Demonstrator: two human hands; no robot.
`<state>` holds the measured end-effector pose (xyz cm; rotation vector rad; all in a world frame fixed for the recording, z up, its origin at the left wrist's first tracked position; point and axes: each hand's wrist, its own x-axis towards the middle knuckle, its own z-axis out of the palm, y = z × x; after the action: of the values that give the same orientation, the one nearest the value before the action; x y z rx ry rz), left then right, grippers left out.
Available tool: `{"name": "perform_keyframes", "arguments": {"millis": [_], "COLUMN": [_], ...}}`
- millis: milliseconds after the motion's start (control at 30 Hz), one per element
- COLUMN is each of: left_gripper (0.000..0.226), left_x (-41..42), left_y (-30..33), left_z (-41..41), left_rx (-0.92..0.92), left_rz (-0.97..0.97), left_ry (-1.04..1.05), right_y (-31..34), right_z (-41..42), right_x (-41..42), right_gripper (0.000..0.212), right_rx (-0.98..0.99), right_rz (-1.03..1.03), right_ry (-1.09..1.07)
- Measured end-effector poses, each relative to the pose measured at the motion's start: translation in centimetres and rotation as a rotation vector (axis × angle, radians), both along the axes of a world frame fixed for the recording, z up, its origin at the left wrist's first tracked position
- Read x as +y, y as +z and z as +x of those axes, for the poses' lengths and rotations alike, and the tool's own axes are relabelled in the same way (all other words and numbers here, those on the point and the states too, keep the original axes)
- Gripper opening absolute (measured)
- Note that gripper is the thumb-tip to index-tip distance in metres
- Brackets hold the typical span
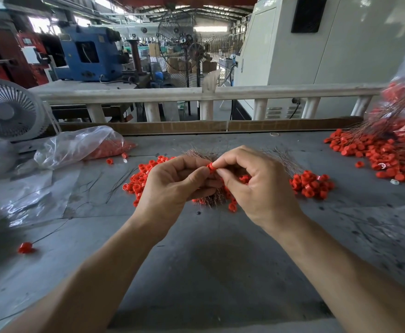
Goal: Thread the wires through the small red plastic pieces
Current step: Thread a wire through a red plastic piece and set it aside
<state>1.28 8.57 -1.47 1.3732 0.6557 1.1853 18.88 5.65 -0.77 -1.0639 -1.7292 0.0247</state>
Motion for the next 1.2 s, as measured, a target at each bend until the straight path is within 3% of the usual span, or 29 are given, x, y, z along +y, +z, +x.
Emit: {"name": "perform_keyframes", "arguments": {"millis": [267,700,800,933,1200], "left_gripper": [0.025,0.010,0.009,0.030,0.029], "left_x": [0.1,0.2,0.3,0.3,0.3], "left_y": [-0.1,-0.5,-0.4,-0.5,-0.5], "left_z": [0.1,0.3,0.2,0.4,0.5], "left_rx": [0.029,0.132,0.086,0.003,-0.071], "left_rz": [0.033,0.164,0.085,-0.090,-0.241], "left_ry": [0.025,0.145,0.131,0.069,-0.029], "right_y": [0.0,-0.5,-0.5,-0.7,-1.0], "right_z": [0.2,-0.2,-0.5,-1.2,-2.0], "right_x": [0.4,0.4,0.4,0.1,0.2], "right_gripper": [0.006,0.007,0.013,0.014,0.007], "right_rx": [-0.102,-0.044,-0.100,-0.175,-0.249], "right_rz": [0.069,0.038,0.044,0.065,0.121], "right_ry": [0.001,-0.007,-0.042,-0.146,-0.290]}}
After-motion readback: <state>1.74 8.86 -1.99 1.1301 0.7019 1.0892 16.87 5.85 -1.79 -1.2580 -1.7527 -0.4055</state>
